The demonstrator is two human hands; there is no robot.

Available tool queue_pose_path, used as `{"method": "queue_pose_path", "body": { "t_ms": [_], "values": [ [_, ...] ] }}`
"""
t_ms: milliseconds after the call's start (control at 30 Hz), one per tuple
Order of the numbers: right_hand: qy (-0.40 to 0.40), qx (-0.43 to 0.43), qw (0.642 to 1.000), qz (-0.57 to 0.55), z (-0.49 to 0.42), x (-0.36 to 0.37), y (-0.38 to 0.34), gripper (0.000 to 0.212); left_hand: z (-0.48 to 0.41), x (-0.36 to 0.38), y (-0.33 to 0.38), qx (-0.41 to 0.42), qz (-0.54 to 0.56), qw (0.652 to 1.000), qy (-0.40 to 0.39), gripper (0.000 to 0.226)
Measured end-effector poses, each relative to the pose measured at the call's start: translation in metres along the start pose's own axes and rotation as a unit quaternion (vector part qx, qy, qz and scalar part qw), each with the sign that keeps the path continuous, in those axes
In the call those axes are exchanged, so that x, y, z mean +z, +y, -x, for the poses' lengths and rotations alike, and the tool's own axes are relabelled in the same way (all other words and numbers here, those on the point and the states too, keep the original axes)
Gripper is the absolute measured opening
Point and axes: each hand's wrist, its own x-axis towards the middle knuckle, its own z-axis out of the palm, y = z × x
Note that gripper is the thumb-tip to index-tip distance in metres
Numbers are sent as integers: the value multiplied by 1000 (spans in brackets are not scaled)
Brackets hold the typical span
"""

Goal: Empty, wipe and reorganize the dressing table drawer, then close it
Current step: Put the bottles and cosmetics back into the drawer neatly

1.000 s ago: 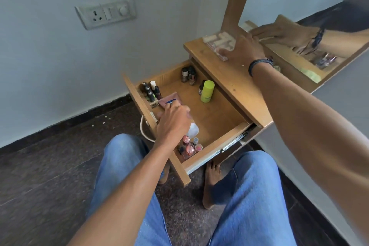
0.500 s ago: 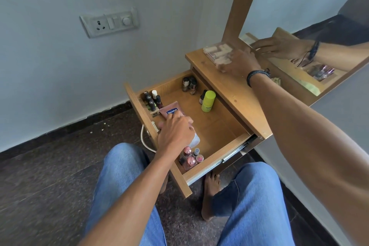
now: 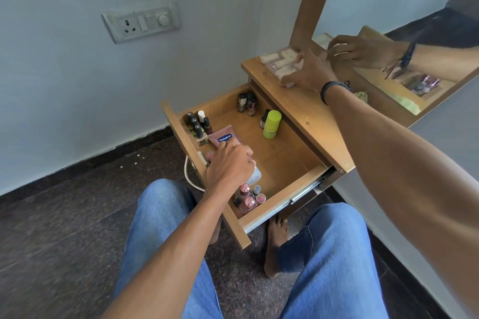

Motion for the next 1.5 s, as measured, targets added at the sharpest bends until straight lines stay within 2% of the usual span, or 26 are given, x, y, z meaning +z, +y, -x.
{"method": "queue_pose_path", "body": {
  "t_ms": [200, 300, 433, 667, 767, 933, 1067, 1233, 1400, 1500],
  "values": [
    [9, -15, 1000, 2, 1, 7, -3, 84, -1, 2, -2, 11, 1, 1000, 8, 32],
    [32, -14, 999, 9, 6, 8, -5, 88, -1, 2, -3, 38, 3, 999, -19, 44],
    [86, -42, 995, 10, 22, 9, -13, 83, -1, 0, -4, 55, 7, 998, -32, 55],
    [158, -99, 982, -21, 87, 8, -35, 73, -1, 1, -6, 54, 4, 998, -30, 56],
    [184, -119, 976, -9, 132, 13, -35, 75, -1, 0, -6, 51, 7, 998, -23, 54],
    [172, -106, 979, 7, 196, 29, -22, 72, 1, -2, -2, 36, -2, 999, -11, 49],
    [157, -86, 984, 26, 228, 41, -8, 78, -1, -1, -3, 29, 25, 999, -20, 43],
    [130, -65, 988, 55, 245, 56, 8, 77, -1, 2, -3, 24, 0, 1000, -19, 42],
    [152, -75, 978, 120, 251, 68, 12, 77, -2, 4, -2, 30, -12, 999, -5, 40],
    [138, -71, 978, 141, 256, 76, 12, 75, -2, 6, -3, 27, -3, 1000, -1, 31]
  ]
}}
